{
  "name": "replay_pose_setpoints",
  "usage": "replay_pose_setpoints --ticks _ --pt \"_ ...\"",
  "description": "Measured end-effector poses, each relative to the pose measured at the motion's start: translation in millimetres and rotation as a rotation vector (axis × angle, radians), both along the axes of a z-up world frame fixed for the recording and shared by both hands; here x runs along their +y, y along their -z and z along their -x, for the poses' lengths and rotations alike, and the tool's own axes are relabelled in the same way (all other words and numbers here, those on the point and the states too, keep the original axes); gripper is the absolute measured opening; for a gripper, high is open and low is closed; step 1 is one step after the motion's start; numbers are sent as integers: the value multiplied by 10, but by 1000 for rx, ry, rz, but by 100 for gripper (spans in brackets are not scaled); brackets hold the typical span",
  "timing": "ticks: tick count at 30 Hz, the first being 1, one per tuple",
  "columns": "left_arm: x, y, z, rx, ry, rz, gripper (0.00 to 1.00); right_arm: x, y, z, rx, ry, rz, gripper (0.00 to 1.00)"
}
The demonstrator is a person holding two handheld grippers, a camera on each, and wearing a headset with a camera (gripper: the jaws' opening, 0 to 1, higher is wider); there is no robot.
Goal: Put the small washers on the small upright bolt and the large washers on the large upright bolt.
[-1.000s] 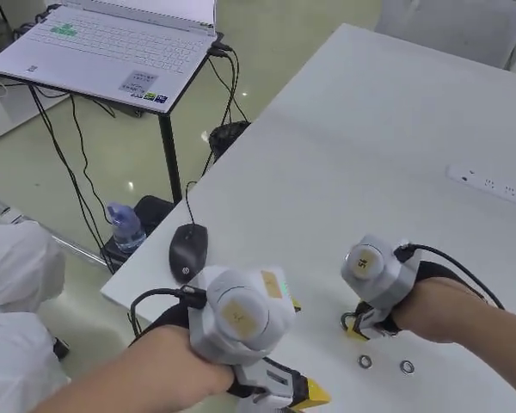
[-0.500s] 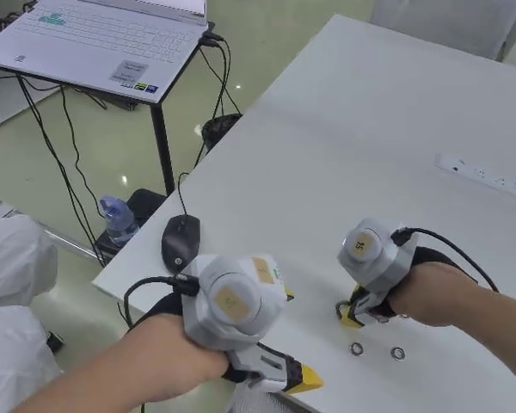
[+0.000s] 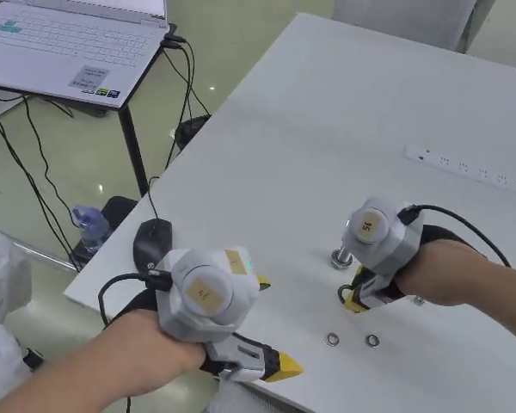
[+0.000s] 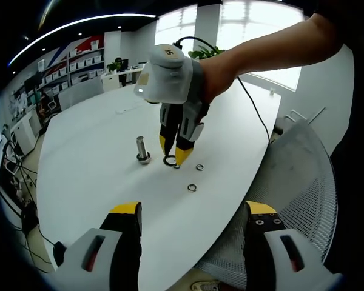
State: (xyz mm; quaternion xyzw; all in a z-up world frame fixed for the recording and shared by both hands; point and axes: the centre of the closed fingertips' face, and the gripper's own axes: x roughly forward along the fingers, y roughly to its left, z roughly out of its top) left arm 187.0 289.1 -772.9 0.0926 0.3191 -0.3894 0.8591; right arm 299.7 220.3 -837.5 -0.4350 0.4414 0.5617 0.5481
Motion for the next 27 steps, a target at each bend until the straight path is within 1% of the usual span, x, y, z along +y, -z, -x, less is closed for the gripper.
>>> replay_pose_setpoints --ticks 2,3,4,7,11,12,13,15,17,20,22,24,27 --pt "-21 -16 -9 -4 -2 16 70 -34 -39 -26 -1 3 -1 21" --pt "-59 -59 -18 -11 -7 50 72 -51 -59 -63 -13 3 -3 21" --pt "-59 -75 -21 -14 -11 52 73 -80 -90 -92 -12 7 0 21" --pt "-46 -23 -14 -10 -6 13 74 -109 -167 -138 -6 31 -14 21" --pt "-52 10 -16 -4 -7 9 75 -161 -278 -234 -17 57 -19 21" --pt "-50 24 -14 -3 -5 0 75 -169 -295 -251 -19 60 -19 21" --pt "-39 49 -17 -8 -1 -21 75 -175 -303 -285 -23 63 -17 21" --pt "-41 53 -19 -5 0 -17 76 -185 -340 -341 -35 62 -14 21" --pt "-52 49 -34 -6 -3 -7 78 -164 -391 -393 -40 65 -23 21" --pt "-58 48 -68 -10 -3 -9 79 -112 -455 -417 -46 66 -33 21" --pt "-61 44 -90 -10 -5 -6 79 -94 -464 -427 -47 60 -29 21" --pt "-77 28 -118 -11 -13 10 79 -59 -478 -449 -52 51 -26 21" --pt "-84 30 -143 -10 -12 10 80 -9 -490 -484 -53 45 -26 21"
